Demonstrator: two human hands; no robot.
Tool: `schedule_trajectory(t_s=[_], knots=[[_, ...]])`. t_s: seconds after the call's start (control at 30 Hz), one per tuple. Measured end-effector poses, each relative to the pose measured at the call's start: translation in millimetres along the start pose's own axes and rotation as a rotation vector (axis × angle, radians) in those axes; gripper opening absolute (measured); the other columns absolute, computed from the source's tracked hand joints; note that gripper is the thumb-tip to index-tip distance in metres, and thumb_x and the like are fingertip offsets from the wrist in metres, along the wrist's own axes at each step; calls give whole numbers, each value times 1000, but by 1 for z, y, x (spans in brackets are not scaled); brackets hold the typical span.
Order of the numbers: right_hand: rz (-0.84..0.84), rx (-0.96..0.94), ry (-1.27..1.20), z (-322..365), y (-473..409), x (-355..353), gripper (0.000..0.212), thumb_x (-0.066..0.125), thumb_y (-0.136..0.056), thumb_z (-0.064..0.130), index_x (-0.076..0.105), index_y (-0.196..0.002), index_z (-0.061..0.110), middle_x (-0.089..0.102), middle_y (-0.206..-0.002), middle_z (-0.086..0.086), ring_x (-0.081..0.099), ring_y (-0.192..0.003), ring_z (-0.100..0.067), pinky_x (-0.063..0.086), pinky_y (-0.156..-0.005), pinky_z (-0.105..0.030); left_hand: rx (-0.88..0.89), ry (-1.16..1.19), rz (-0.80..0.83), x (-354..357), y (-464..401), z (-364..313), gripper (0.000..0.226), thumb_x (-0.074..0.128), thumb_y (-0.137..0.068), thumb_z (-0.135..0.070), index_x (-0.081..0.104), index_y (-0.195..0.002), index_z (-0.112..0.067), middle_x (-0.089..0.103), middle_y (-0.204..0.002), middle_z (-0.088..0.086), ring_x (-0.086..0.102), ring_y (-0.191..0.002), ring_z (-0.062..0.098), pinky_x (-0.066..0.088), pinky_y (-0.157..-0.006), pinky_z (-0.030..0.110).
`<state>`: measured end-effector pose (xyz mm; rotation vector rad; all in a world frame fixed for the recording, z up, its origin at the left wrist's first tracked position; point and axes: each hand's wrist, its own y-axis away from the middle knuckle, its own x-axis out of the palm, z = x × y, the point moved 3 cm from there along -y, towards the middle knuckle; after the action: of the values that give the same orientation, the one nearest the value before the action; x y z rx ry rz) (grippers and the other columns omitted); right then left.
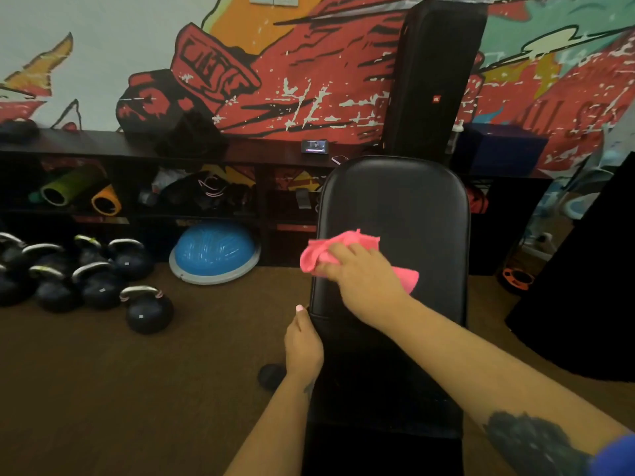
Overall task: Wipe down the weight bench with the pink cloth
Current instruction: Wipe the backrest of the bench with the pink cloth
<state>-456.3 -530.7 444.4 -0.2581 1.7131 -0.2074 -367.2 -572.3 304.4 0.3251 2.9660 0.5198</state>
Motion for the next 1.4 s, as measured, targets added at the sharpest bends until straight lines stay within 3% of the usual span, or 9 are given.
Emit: schedule_trajectory(t_s=[0.2, 0.33, 0.43, 0.57, 0.7, 0.8, 1.0, 1.23, 1.4], knots=[[-157, 120, -6, -40, 9, -7, 29, 59, -66, 5, 74, -85, 21, 63, -93, -7, 61, -80, -31, 49, -64, -38, -74, 5, 34, -2, 1, -2, 59, 21, -98, -53, 58, -124, -15, 65, -111, 5, 59, -103, 20, 40, -102, 46], [-213, 160, -37, -28, -6, -10, 33, 58, -73, 4, 70, -100, 19, 61, -105, -8, 56, -96, -32, 49, -72, -42, -77, 13, 23, -2, 4, -4, 54, 23, -100, -49, 60, -114, -14, 64, -114, 7, 59, -101, 19, 42, -95, 39], [-45, -13, -63, -5, 14, 14, 42, 47, -81, 7, 66, -112, 27, 56, -121, -3, 49, -111, -28, 44, -87, -46, -23, -7, 1, -2, 5, -5, 56, 23, -100, -47, 62, -115, -10, 65, -112, 11, 60, -102, 23, 44, -97, 42], [4, -128, -30, -14, 51, 27, 45, 34, -74, 18, 70, -97, 30, 62, -102, 2, 57, -94, -24, 50, -74, -40, -1, 23, 27, -2, 7, -5, 57, 24, -100, -46, 64, -113, -7, 67, -107, 13, 63, -98, 24, 47, -95, 43], [-64, -8, -6, -38, 48, 10, 33, 56, -68, 8, 72, -90, 27, 63, -98, -2, 60, -87, -28, 49, -67, -39, -1, 20, 29, -2, 7, -7, 58, 22, -101, -46, 61, -119, -8, 64, -112, 12, 60, -103, 23, 45, -94, 37], [-141, 50, -45, -29, 39, 12, 39, 64, -66, 2, 71, -97, 24, 63, -100, -7, 60, -86, -32, 51, -69, -43, 2, 23, 40, -1, 7, -8, 57, 22, -100, -47, 60, -119, -9, 63, -112, 9, 58, -100, 20, 42, -89, 34], [-56, -69, -4, -19, 73, 32, 48, 33, -73, 17, 71, -99, 29, 62, -101, -1, 58, -92, -26, 51, -74, -41, 20, 32, 42, -2, 11, -10, 56, 22, -102, -44, 57, -123, -6, 62, -115, 11, 56, -101, 21, 39, -87, 30], [-179, 113, 56, -42, 58, 9, 44, 37, -68, 13, 73, -90, 26, 63, -94, -6, 60, -81, -31, 51, -64, -40, 12, 47, 46, -1, 12, -11, 55, 22, -102, -43, 55, -125, -6, 60, -113, 8, 51, -98, 16, 36, -86, 30], [-30, 11, 11, -20, 81, 31, 42, 45, -72, 10, 71, -101, 26, 62, -104, -7, 58, -93, -31, 51, -71, -46, 8, 55, 36, -1, 10, -10, 55, 23, -101, -44, 59, -117, -6, 62, -102, 9, 56, -93, 19, 39, -83, 31]])
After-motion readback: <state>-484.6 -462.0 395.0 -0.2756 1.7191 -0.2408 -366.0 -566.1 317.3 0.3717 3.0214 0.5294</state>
